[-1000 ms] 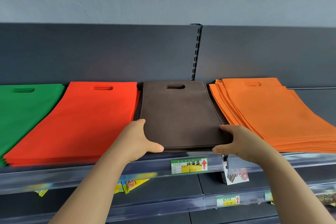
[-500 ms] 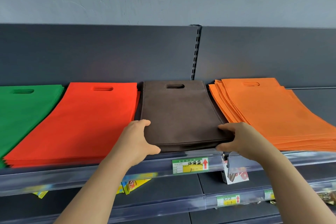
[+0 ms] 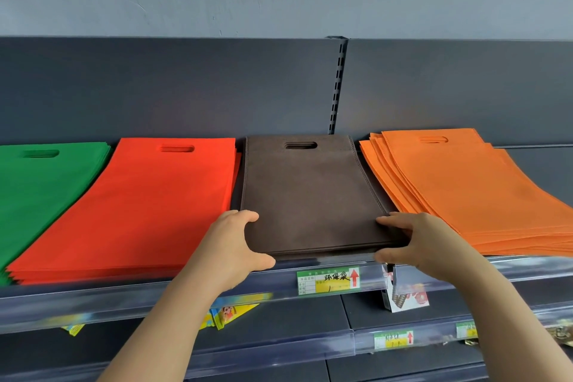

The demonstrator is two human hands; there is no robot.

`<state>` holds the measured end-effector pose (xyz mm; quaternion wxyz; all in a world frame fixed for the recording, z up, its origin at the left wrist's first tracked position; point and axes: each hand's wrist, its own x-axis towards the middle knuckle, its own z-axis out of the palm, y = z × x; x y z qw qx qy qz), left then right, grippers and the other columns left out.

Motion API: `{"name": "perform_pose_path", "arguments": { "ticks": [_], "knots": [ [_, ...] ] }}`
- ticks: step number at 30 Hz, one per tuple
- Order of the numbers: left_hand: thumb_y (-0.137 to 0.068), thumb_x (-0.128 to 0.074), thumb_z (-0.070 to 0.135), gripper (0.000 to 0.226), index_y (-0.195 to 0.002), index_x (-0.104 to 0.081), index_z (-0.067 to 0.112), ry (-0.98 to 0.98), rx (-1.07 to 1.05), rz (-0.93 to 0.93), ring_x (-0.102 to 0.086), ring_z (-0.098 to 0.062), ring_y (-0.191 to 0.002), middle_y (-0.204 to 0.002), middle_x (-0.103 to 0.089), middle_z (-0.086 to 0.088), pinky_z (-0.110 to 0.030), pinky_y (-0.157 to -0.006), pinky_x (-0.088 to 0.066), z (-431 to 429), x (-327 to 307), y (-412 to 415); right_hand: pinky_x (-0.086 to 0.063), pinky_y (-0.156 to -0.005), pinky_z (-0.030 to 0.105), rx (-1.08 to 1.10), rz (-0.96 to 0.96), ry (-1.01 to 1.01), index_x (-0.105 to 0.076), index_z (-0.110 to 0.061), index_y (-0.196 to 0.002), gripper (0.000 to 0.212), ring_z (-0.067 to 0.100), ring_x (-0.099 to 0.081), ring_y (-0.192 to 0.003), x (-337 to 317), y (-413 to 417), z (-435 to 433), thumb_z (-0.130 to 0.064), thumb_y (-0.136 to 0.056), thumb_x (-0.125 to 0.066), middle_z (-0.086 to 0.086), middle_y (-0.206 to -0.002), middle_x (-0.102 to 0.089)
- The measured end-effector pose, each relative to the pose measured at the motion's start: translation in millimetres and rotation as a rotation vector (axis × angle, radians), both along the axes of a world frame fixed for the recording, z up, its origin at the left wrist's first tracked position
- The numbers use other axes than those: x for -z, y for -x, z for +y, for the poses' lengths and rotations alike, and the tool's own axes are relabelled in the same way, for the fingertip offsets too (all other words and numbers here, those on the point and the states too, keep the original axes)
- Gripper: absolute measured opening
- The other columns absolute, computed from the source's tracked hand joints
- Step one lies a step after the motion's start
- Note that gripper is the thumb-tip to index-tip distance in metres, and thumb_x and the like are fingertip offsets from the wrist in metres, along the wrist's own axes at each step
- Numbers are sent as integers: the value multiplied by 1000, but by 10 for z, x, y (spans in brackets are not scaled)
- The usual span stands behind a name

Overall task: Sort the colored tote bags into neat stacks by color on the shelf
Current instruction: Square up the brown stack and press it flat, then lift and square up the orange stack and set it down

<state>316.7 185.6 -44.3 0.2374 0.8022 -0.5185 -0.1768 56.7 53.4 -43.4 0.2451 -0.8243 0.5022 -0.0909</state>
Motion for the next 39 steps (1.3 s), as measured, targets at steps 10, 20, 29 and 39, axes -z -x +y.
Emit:
{"name": "perform_pose_path", "arguments": {
  "ticks": [10, 20, 29, 39],
  "knots": [
    [-71, -79, 38, 82, -141, -39, 26, 41, 5, -93, -31, -10, -136, -152, -26, 8, -23, -106, -26, -32, -195, 92, -37, -105, 32, -57, 2, 87, -42, -35, -139, 78, 11, -38, -132, -123, 109, 11, -55, -70, -72, -18, -150, -29],
    [-89, -55, 48, 55, -139, -44, 26, 192, 108, -73, -44, -8, -125, -141, -45, 9, -27, -102, -36, -833, -373, 1188, -38, -85, 27, 27, -9, 183, -47, -27, -137, 53, 5, -55, -78, -266, 837, -685, -46, -89, -56, -8, -148, -37],
    [-91, -53, 47, 62, -142, -36, 15, 18, 66, -70, -47, -16, -123, -141, -44, -2, -28, -97, -39, -2031, -298, 2258, -38, -99, 34, 113, 167, 177, -32, -19, -145, 64, 23, -42, -129, -191, 1926, -1825, -46, -91, -52, 4, -147, -40],
    [-80, -63, 51, 70, -132, -42, 10, -114, -206, 81, -56, -27, -103, -125, -52, -11, -42, -85, -52, -2712, 35, 2161, -42, -69, 32, 283, -57, -66, -53, -6, -107, 36, 25, -55, -86, -9, 2156, -2564, -37, -89, -57, 8, -105, -60]
  ]
}}
